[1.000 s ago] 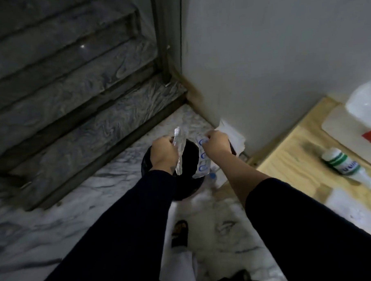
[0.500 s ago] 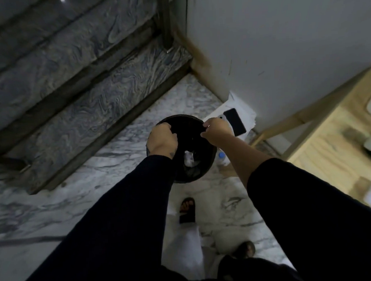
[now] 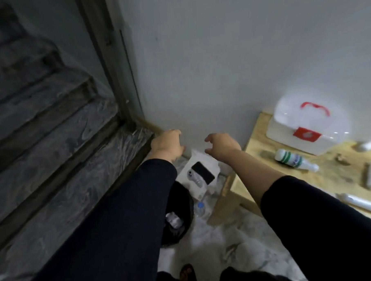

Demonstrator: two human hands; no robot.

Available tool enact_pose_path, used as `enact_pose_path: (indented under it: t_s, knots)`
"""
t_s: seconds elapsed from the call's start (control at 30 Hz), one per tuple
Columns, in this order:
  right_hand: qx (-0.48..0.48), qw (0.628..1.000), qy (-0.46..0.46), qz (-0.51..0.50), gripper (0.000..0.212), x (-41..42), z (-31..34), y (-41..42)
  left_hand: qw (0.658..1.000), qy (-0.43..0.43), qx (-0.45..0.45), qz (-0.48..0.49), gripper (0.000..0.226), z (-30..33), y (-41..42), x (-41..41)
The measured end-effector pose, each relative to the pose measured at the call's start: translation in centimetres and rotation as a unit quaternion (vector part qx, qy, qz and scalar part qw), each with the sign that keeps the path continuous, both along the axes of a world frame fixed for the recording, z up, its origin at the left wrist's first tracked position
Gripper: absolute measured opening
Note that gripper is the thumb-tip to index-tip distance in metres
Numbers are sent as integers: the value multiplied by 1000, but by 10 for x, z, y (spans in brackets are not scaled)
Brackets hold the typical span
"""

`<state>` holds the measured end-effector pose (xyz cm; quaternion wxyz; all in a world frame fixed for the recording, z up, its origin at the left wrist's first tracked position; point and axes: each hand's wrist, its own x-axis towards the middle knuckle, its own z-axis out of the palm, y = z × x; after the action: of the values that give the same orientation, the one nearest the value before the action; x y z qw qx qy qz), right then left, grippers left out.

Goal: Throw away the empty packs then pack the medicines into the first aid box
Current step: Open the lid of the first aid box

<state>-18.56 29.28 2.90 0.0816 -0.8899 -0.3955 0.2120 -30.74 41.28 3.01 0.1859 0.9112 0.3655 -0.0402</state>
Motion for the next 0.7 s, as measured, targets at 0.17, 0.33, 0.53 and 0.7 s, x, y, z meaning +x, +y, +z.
enact_pose_path:
  t_s: [0.17, 0.33, 0.53, 0.7]
  knots:
    - [50, 992, -64, -98, 42, 51, 41, -63, 992, -38, 44, -112, 51, 38, -43, 75]
    - [37, 976, -136, -163, 42, 96, 58, -135, 972, -77, 44, -220, 50, 51, -92, 145]
    - [19, 967, -189, -170, 42, 144, 47, -188, 946, -111, 37, -304, 58, 37, -131, 213]
    - [30, 966, -206, -155, 58, 175, 18, -191, 925, -101, 64, -362, 68, 22, -143, 251]
